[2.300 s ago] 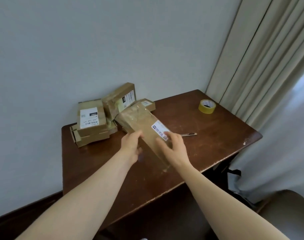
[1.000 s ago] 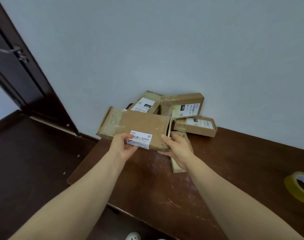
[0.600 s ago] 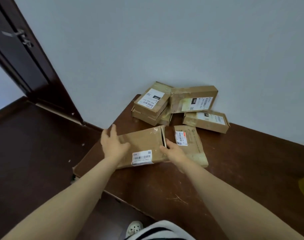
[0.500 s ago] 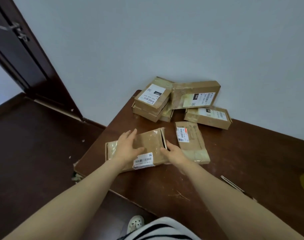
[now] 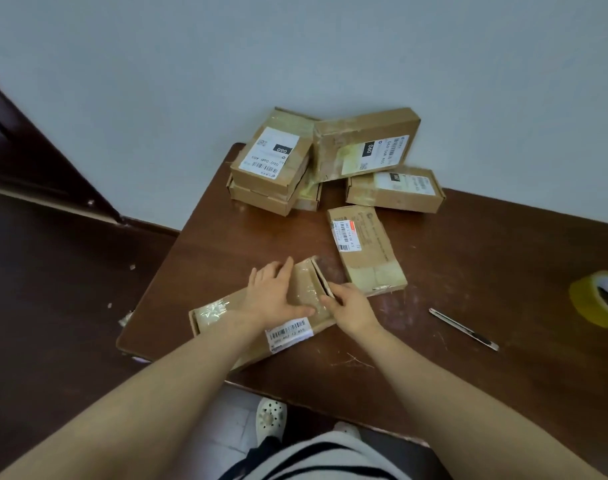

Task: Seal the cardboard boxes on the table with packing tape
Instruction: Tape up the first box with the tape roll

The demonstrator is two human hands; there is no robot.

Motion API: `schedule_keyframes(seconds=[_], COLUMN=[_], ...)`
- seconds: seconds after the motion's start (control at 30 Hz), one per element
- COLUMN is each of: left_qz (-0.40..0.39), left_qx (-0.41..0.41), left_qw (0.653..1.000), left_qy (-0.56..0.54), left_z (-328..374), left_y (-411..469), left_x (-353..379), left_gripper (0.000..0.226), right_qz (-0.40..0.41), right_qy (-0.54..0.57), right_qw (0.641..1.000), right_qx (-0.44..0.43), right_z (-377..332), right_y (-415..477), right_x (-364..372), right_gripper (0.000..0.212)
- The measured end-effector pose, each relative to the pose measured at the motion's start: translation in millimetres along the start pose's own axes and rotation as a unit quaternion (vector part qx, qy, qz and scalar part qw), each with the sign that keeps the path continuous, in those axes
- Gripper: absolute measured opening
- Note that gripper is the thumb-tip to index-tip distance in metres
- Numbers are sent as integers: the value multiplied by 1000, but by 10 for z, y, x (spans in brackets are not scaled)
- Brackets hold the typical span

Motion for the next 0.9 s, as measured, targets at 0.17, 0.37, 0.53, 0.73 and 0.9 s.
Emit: schedule_keyframes(seconds=[0.17,0.37,0.53,0.73,0.9], left_qz=[21,-40,-110,-97,-117], left_qx=[14,118,169,188,189], left_qw=[999,992,979,977,974], left_qy=[-36,-12,23,-5,-30], left_z=[64,216,320,343,378], left_y=[104,315,496,617,703], left_x=[12,-56,-44,-49,-57], left_gripper=[86,63,47,33,25], right_qz=[46,61,81,110,120], right_qy=[47,20,0,5,13], right_qw=[996,994,995,991,990], right_qx=[61,88,65,71,66], right_z=[131,212,203,209,207], right_y=[-86,-141,-173,-181,-159], right_x=[-30,37,101,155,147], right_gripper=[39,37,33,32,27])
Point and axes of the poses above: each hand's wrist, its own y-axis towards the middle knuckle, its own x-axis out of the palm, z = x × y, the point moved 2 cm from there along y, towards the middle knuckle, and after that the axes turned 4 degrees about z, right-handed, at the moved point
